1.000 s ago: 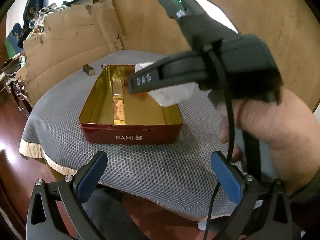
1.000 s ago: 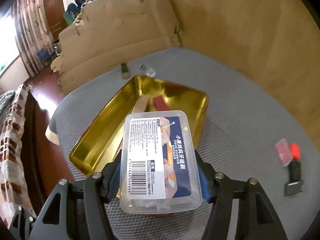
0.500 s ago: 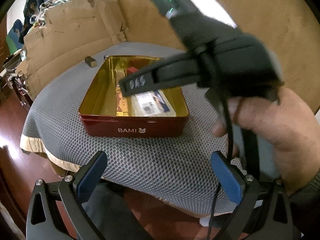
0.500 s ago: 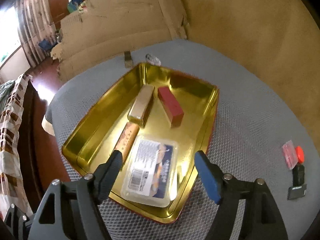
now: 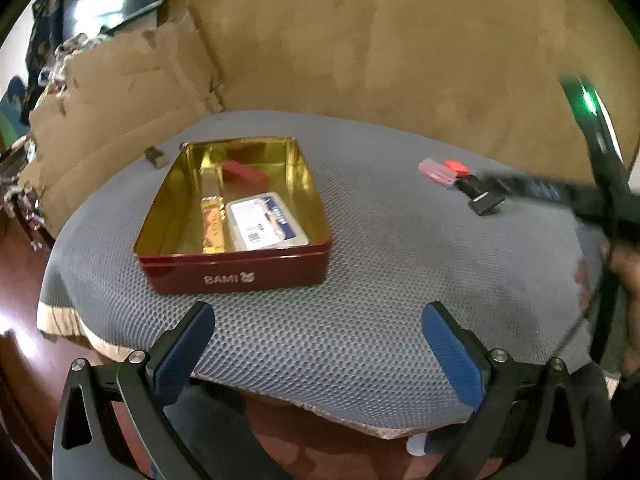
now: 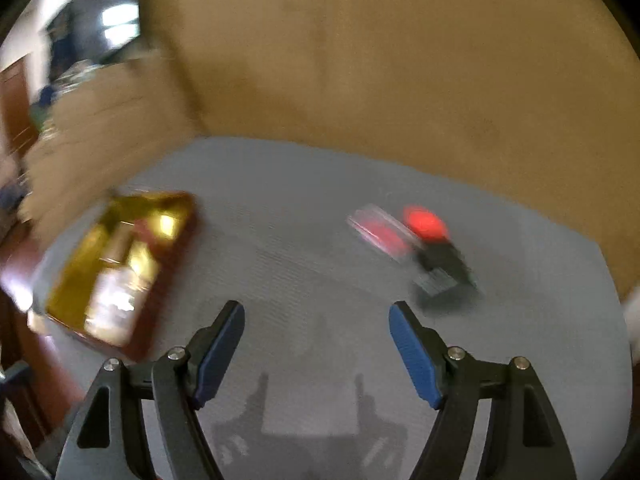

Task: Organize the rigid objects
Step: 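Move the left gripper toward the red-lidded clear case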

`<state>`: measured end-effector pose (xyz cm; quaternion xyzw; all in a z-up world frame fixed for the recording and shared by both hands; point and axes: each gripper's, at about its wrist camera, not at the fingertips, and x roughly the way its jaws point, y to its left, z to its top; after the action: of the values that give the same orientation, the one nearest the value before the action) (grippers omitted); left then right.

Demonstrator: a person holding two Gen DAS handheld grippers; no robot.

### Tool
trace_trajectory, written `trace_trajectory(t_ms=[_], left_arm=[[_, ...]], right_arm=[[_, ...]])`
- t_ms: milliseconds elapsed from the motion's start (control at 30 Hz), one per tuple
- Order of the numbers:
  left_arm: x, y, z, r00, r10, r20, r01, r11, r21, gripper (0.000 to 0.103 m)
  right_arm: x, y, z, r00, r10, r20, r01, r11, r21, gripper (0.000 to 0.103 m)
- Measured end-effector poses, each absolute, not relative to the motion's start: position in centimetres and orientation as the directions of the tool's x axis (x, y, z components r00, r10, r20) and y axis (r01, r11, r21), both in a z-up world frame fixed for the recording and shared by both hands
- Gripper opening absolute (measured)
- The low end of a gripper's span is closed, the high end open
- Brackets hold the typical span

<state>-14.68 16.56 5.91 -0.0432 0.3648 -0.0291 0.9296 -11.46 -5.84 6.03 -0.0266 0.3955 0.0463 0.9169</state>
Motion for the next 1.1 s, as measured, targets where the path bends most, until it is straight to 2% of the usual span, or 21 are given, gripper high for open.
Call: trace_trajectory(t_ms=[133, 233, 367, 567, 667, 767, 833, 1000, 1100], left_arm=[[-14.6, 15.0, 5.1, 0.729, -0.099, -0.677, 0.058, 0.995, -0.084, 0.102], [-13.9, 13.0, 4.0, 0.685, -0.099, -0.722, 0.083, 0.995, -0.057, 0.102], [-11.3, 9.9, 3.9, 0.624, -0.16, -0.765, 0.161, 0.984, -0.074, 0.102], [-5.1, 5.3, 6.6, 0.581, -0.204, -0.788, 0.211, 0.973, -0.095, 0.102], [-2.5, 3.2, 8.2, 0.588, -0.165, -0.792, 0.204, 0.978, -0.052, 0.102], [0.3, 1.7, 9.7, 0.587, -0.181, -0.789, 0.178, 0.98, -0.092, 0.102], [2.1, 0.5, 10.6, 0.61, -0.149, -0.778, 0.156, 0.986, -0.067, 0.102], [6.1, -3.0, 10.1, 0.561, -0.184, -0.807, 0.31, 0.951, -0.001, 0.102], [7.8, -4.4, 8.8, 0.533, -0.146, -0.834, 0.409, 0.907, 0.103, 0.102]], right_arm=[[-16.3, -14.8, 4.6, 0.688, 0.004, -0.726, 0.074, 0.994, 0.076, 0.077], [-19.4, -18.6, 3.8, 0.69, -0.021, -0.724, 0.139, 0.985, 0.104, 0.077], [-21.8, -21.7, 2.9, 0.699, -0.008, -0.715, 0.171, 0.973, 0.157, 0.078], [-23.7, -22.1, 3.0, 0.733, 0.032, -0.679, 0.129, 0.974, 0.186, 0.079], [-23.4, -21.6, 3.9, 0.727, 0.068, -0.684, 0.087, 0.978, 0.19, 0.079], [-23.7, -21.3, 5.6, 0.737, 0.11, -0.667, 0.036, 0.979, 0.2, 0.079], [-24.1, -21.3, 6.4, 0.736, 0.117, -0.666, 0.023, 0.98, 0.198, 0.08], [-24.3, -22.7, 7.0, 0.72, 0.178, -0.67, 0.02, 0.961, 0.276, 0.08], [-24.5, -24.0, 6.8, 0.708, 0.192, -0.68, 0.041, 0.95, 0.31, 0.08]])
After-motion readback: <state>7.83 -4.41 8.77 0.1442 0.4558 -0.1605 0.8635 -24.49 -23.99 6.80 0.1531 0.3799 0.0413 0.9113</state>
